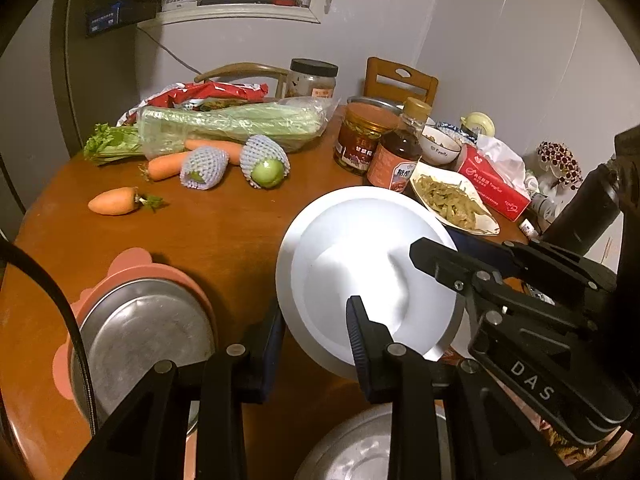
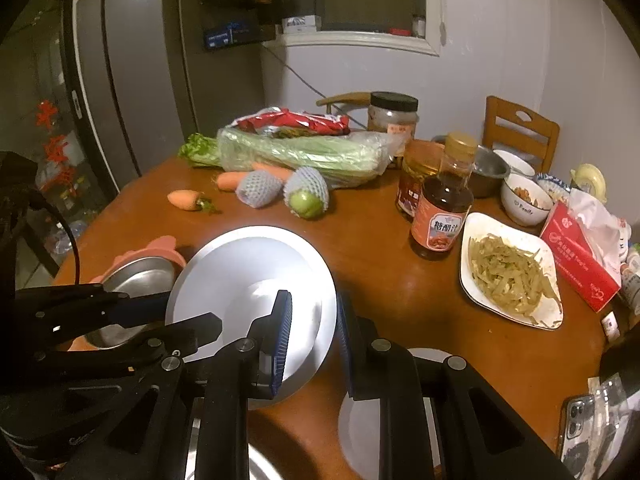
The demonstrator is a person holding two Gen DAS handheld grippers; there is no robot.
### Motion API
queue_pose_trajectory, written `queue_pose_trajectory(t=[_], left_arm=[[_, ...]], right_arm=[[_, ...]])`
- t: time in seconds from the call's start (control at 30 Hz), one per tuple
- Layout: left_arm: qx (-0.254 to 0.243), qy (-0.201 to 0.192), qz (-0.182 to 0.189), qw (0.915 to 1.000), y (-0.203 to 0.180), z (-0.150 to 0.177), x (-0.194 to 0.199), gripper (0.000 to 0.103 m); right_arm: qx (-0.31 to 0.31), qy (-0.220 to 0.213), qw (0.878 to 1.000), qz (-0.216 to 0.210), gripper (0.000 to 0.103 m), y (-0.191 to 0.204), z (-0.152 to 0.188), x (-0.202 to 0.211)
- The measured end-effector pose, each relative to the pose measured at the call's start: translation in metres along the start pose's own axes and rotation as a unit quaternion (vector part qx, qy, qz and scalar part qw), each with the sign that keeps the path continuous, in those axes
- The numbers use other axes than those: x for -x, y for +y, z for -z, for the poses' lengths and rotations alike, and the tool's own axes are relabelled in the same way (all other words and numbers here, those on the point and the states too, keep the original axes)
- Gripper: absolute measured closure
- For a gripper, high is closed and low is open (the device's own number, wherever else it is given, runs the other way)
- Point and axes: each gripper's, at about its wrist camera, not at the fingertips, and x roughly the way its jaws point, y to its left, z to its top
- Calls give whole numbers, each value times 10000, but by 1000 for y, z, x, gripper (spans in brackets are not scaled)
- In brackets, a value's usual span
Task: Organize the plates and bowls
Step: 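Lift the red-and-white bowl off the table with the left gripper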
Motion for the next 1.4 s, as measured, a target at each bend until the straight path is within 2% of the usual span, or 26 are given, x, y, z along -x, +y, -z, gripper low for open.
queue_pose_trajectory(t=[0.93,1.4], left_arm=[[-82,-515,103,9986,-4,39,65,71],[-289,-708,16,9971,-21,57,88,71]], right_arm=[[2,-412,9991,120,80,40,37,72],[-22,-586,9981,173,80,47,58,98]])
